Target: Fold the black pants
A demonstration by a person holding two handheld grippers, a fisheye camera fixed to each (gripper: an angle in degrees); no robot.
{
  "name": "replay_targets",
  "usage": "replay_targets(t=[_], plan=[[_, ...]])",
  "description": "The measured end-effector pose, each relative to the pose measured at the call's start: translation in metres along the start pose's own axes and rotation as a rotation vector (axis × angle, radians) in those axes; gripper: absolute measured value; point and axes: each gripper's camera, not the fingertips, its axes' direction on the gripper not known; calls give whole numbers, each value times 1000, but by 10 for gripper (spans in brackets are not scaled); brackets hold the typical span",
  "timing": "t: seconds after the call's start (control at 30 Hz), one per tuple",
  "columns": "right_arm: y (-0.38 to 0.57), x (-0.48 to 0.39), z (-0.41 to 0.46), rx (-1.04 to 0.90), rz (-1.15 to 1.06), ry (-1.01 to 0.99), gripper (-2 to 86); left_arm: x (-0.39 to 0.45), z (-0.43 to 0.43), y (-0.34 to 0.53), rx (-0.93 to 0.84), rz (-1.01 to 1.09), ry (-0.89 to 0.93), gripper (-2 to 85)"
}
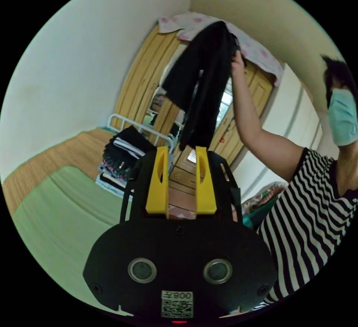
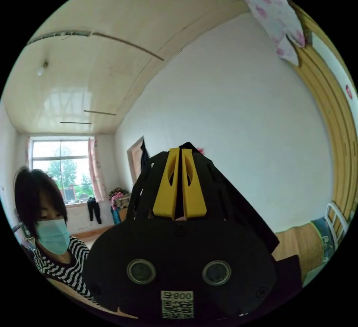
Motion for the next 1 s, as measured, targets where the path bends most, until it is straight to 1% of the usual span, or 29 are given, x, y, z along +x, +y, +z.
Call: replay_targets(t=[0.07,0.13,0.17,0.23,0.3,0.43,0.5,0.6,0.63,0.73,0.77,0.87,1.0], plan=[[40,-13,28,-41,17,-64,1,40,-15,-21,4,60,-72,107],[82,-22,57,-85,44,-134,1,77,-40,-36,12,62,-242,95],[111,-27,77,-105,68,-194,2,83,-46,-39,6,51,-285,89],[151,-31,106,-128,108,-282,2,99,-74,-44,-18,-18,-404,42],[202,-36,148,-178,150,-360,3,104,-96,-44,-24,-102,-463,28],[268,-43,217,-293,198,-432,3,120,-154,-44,61,-312,-585,16],[309,-43,261,-362,236,-468,3,129,-175,-47,105,-397,-620,21],[355,-42,314,-442,283,-516,3,151,-202,-57,218,-482,-640,61],[363,-41,323,-458,289,-521,3,158,-207,-66,224,-517,-666,86],[399,-39,365,-528,313,-553,3,184,-213,-97,244,-549,-771,103],[411,-37,379,-545,330,-568,4,188,-213,-104,248,-552,-780,104],[438,-27,406,-578,364,-609,4,198,-211,-134,247,-593,-727,94],[465,-5,431,-630,367,-632,4,220,-203,-171,254,-628,-725,30]])
